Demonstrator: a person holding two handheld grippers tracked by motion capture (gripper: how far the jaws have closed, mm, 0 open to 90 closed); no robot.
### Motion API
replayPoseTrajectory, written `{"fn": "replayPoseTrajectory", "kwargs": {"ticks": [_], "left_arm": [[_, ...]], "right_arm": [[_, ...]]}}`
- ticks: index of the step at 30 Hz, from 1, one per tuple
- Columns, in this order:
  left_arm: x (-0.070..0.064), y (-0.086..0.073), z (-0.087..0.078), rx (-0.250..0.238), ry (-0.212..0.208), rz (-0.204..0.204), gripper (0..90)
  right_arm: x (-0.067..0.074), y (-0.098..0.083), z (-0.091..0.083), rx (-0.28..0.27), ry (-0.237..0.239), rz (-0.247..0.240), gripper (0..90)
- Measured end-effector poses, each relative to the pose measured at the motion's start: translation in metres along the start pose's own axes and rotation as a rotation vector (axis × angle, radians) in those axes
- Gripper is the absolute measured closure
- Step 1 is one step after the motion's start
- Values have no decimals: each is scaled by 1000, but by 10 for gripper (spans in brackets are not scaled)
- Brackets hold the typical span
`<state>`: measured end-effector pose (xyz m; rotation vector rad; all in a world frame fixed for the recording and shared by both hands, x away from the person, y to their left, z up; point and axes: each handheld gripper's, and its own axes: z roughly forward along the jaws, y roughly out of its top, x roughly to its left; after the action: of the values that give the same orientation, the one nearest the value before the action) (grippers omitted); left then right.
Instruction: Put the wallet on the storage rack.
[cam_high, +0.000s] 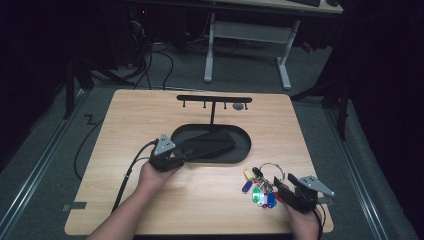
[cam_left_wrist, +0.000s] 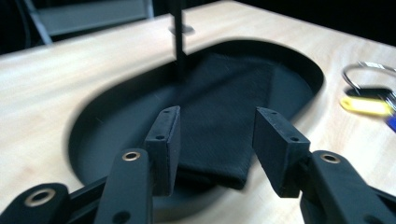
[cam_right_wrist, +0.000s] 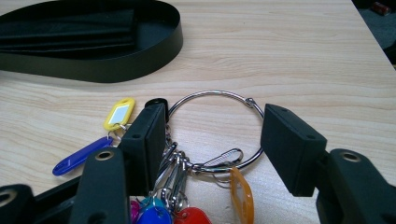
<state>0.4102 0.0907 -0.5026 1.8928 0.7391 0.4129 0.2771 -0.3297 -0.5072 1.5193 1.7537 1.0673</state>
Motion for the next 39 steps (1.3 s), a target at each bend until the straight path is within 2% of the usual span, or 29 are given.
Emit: {"fn": "replayPoseTrajectory", "kwargs": {"ticks": [3, 6, 9, 14, 17, 20, 24, 28, 31, 39], "left_arm": [[-8, -9, 3, 18, -13, 11, 537], [-13, -14, 6, 11, 4, 23, 585], [-11, -12, 6, 8, 26, 13, 700], [-3, -11, 10, 31, 93, 35, 768], [5, -9, 10, 36, 109, 11, 878], [11, -7, 7, 34, 98, -14, 900], [11, -7, 3, 37, 71, -25, 900], [10, -9, -8, 48, 47, -24, 896], [12, -13, -22, 46, 34, -54, 885], [14, -29, -75, 85, 29, -75, 842]], "right_arm": [[0, 0, 1, 2, 2, 0, 407], [1, 0, 1, 5, 2, 1, 407], [1, 0, 1, 5, 3, 2, 408], [0, -1, 1, 3, 3, 2, 408], [0, -1, 1, 3, 4, 3, 408], [-1, -1, 1, 1, 4, 5, 409], [-1, 0, 1, 1, 5, 4, 409], [-1, 0, 0, -1, 4, 4, 409], [-1, 0, -1, -2, 2, 8, 409], [-1, 0, -1, -2, 6, 5, 416]]}}
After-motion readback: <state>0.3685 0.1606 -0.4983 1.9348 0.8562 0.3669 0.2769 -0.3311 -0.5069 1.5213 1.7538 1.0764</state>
